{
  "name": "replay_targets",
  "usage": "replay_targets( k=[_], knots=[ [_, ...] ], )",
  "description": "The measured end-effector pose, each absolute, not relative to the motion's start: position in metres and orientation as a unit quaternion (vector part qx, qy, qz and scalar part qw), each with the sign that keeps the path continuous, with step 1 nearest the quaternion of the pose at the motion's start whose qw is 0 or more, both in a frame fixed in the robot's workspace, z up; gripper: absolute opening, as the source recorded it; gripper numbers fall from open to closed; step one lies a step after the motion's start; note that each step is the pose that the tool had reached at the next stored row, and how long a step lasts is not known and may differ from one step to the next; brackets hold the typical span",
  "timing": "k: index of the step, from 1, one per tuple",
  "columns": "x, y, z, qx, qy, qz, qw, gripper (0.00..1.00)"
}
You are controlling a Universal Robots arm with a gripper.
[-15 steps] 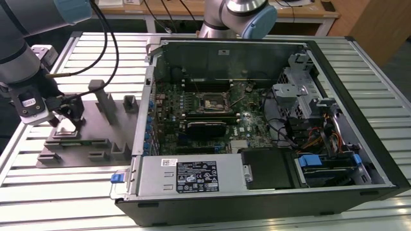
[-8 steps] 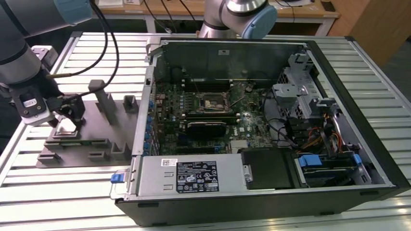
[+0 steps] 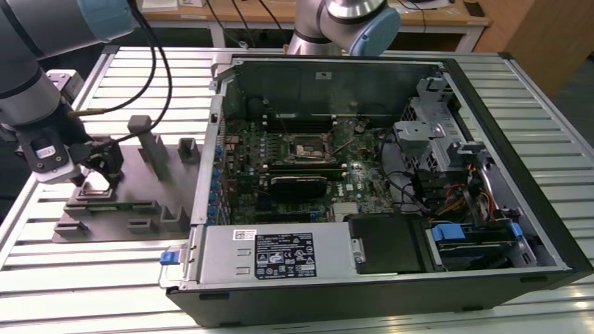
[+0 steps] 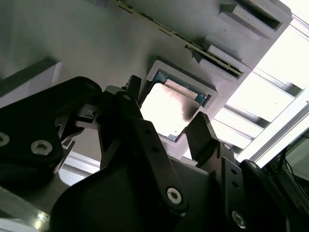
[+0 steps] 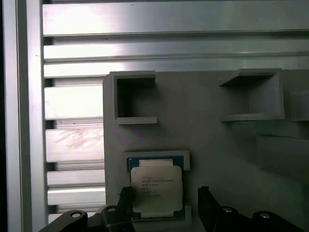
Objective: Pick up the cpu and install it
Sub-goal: 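Pick up the cpu and move it towards the insertion slot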
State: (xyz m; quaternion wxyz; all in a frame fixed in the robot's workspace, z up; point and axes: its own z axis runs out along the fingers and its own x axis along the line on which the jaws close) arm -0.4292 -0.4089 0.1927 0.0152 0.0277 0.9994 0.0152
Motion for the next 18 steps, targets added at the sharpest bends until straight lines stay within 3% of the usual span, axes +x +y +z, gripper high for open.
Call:
replay_targets(
  k=[18],
  knots=[
    [-0.4331,-0.4089,0.1862,0.017,1.0,0.02,0.015,0.65]
  ],
)
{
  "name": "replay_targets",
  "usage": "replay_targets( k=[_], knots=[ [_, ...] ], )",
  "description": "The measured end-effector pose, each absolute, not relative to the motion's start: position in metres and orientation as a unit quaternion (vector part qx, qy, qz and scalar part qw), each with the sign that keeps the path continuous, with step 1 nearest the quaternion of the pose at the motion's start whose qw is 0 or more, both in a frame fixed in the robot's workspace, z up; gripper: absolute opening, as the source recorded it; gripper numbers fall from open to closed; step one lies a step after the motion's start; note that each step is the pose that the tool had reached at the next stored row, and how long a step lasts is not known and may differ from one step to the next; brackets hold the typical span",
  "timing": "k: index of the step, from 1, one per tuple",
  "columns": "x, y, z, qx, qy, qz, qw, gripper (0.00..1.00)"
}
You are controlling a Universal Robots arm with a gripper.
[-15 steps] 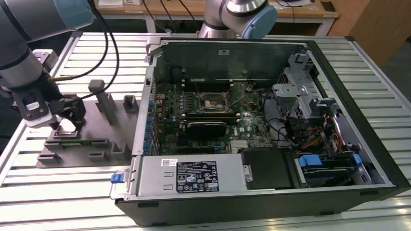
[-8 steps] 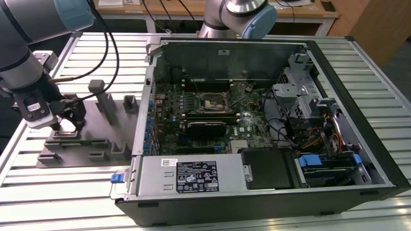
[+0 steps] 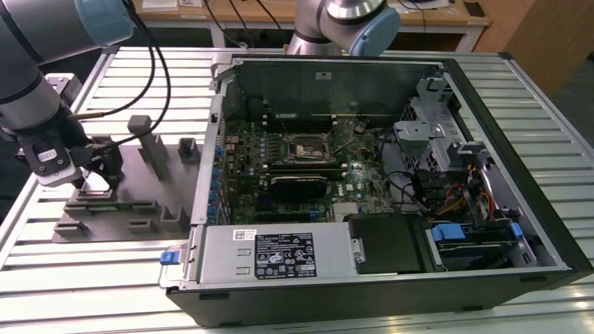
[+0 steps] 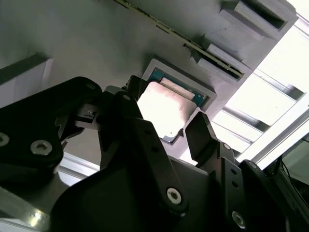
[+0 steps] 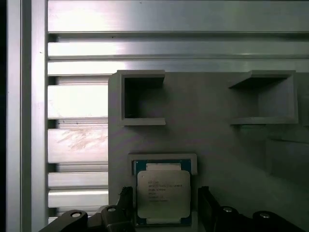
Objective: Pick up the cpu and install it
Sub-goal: 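Pick up the cpu and move it towards the insertion slot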
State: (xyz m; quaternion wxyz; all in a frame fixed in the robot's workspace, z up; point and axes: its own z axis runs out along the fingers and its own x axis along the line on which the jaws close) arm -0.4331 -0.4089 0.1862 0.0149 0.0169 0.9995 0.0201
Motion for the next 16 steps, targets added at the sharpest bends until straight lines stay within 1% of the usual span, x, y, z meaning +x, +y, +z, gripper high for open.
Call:
replay_targets(
  k=[6,16],
  knots=[
    [-0.4332,-0.4089,0.1841,0.007,1.0,0.027,0.014,0.65],
    [-0.4349,-0.4089,0.184,0.002,1.0,0.027,0.014,0.65]
  ],
)
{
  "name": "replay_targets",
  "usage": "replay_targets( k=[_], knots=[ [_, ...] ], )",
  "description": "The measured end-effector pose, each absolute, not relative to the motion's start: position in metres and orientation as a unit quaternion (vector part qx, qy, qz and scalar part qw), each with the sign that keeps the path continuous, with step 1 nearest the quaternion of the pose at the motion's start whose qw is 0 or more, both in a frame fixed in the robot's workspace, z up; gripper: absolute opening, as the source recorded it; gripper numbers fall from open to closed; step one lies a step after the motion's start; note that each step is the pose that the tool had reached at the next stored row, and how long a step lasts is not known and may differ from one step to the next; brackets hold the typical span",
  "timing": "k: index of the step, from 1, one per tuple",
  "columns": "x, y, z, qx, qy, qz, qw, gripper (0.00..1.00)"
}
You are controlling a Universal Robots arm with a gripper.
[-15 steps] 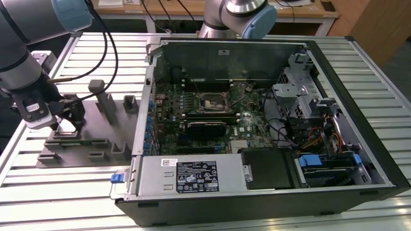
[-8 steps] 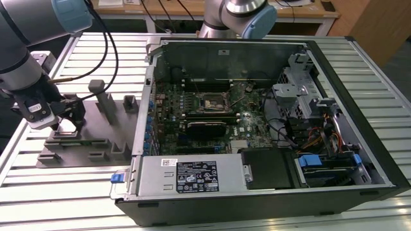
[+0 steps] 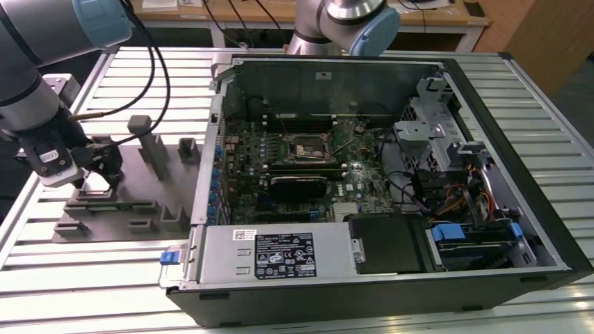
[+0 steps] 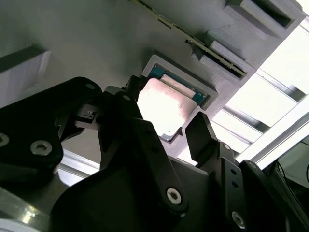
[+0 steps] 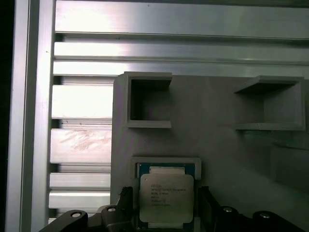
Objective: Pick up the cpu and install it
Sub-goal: 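Pick up the cpu and move it towards the insertion slot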
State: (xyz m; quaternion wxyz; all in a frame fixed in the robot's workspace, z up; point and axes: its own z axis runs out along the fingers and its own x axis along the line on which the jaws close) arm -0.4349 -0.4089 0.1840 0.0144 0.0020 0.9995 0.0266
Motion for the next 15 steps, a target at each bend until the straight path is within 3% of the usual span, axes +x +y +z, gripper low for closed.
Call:
replay_targets(
  k=[9,11,15],
  knots=[
    [-0.435,-0.4089,0.184,0.002,1.0,0.027,0.014,0.64],
    [-0.435,-0.4089,0.184,0.002,1.0,0.027,0.014,0.54],
    [-0.435,-0.4089,0.184,0.002,1.0,0.027,0.014,0.54]
  ],
)
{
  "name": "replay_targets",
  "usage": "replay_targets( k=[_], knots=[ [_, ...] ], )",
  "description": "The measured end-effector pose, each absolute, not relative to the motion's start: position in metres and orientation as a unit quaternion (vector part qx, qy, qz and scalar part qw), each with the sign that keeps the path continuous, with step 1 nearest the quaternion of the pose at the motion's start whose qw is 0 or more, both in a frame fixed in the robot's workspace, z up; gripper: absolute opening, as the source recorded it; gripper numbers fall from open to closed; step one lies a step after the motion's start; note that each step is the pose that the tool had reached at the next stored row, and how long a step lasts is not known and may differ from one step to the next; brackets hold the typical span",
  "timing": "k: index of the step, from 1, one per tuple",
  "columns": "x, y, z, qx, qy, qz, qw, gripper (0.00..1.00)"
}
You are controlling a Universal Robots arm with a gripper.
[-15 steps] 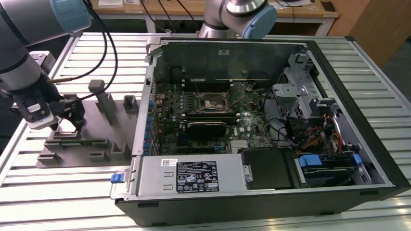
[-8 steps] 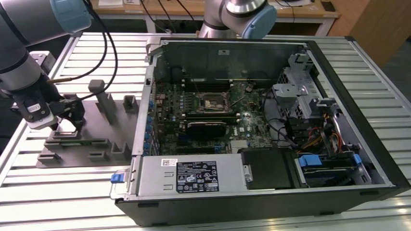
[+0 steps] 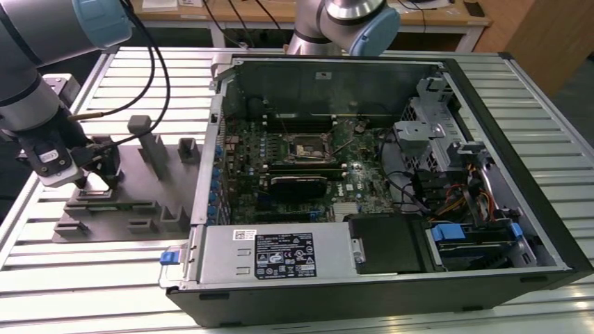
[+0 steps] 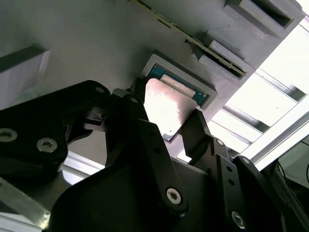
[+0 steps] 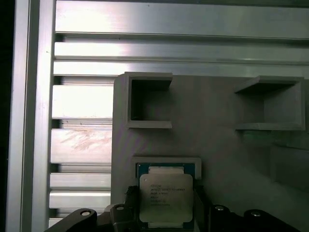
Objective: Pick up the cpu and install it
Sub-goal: 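Pick up the cpu and move it towards the insertion slot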
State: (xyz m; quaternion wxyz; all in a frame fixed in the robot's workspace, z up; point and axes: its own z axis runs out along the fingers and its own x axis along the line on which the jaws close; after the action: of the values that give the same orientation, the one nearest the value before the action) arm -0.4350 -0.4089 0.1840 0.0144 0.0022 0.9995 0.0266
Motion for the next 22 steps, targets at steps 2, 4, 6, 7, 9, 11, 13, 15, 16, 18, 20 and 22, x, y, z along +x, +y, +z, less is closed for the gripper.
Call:
replay_targets(
  k=[2,4,6,7,9,11,13,15,16,18,20,22],
  knots=[
    [-0.435,-0.409,0.184,0.002,1.0,0.027,0.014,0.54],
    [-0.435,-0.409,0.185,0.002,1.0,0.027,0.015,0.54],
    [-0.435,-0.409,0.188,0.002,1.0,0.027,0.014,0.54],
    [-0.435,-0.409,0.189,0.002,1.0,0.027,0.014,0.54],
    [-0.435,-0.409,0.193,0.002,1.0,0.027,0.014,0.54],
    [-0.435,-0.409,0.196,0.002,1.0,0.027,0.014,0.54],
    [-0.435,-0.409,0.199,0.002,1.0,0.027,0.014,0.54],
    [-0.435,-0.409,0.203,0.002,1.0,0.027,0.014,0.54],
    [-0.435,-0.409,0.205,0.002,1.0,0.027,0.014,0.54],
    [-0.435,-0.409,0.208,0.002,1.0,0.027,0.014,0.54],
    [-0.435,-0.409,0.211,0.002,1.0,0.027,0.014,0.54],
    [-0.435,-0.409,0.214,0.002,1.0,0.027,0.014,0.54]
  ],
)
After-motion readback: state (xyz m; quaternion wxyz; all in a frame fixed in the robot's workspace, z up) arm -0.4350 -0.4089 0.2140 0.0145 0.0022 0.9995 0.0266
